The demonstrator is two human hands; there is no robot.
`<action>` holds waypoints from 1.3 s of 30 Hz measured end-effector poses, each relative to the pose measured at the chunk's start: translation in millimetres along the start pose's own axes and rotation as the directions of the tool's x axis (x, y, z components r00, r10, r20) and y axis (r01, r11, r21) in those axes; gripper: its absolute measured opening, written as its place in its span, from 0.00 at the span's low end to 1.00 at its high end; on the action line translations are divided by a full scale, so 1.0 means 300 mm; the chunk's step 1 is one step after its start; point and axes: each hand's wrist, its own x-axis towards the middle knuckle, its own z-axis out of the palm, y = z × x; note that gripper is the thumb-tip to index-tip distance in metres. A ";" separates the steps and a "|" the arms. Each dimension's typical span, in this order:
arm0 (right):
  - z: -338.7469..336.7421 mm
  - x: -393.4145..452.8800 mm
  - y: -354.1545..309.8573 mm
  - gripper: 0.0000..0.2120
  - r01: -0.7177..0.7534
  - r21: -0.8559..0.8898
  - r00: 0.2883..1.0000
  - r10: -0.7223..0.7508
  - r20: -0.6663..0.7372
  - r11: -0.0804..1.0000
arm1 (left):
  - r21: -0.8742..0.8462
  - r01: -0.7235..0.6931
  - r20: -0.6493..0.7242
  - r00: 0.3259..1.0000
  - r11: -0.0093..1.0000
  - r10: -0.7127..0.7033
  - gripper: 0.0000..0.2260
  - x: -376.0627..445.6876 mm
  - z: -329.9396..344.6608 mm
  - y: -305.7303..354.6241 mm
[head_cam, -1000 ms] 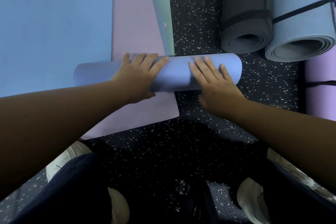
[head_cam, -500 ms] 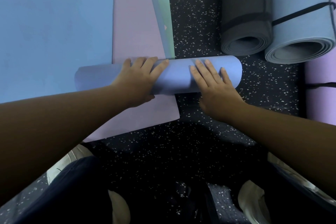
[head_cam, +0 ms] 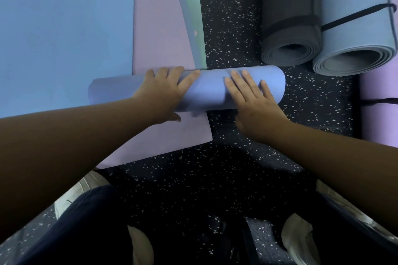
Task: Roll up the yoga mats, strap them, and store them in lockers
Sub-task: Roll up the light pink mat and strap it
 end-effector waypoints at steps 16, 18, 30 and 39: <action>-0.023 -0.007 -0.003 0.33 0.101 0.043 0.995 -0.101 -0.003 0.994 | -0.044 -0.124 -0.214 0.970 0.991 0.112 0.50 -0.067 0.028 0.020; -0.020 -0.013 -0.016 0.33 0.129 0.050 0.991 -0.130 0.016 0.990 | -0.066 -0.120 -0.191 0.976 0.991 0.105 0.51 -0.089 0.031 0.035; -0.020 -0.007 -0.079 0.34 0.206 0.087 0.974 -0.213 0.078 0.975 | -0.040 -0.033 -0.137 0.990 0.999 0.027 0.53 -0.097 0.058 0.068; -0.016 0.003 -0.134 0.41 0.132 0.043 0.973 -0.138 0.184 0.990 | -0.043 -0.048 -0.126 0.991 0.998 0.042 0.48 -0.095 0.071 0.061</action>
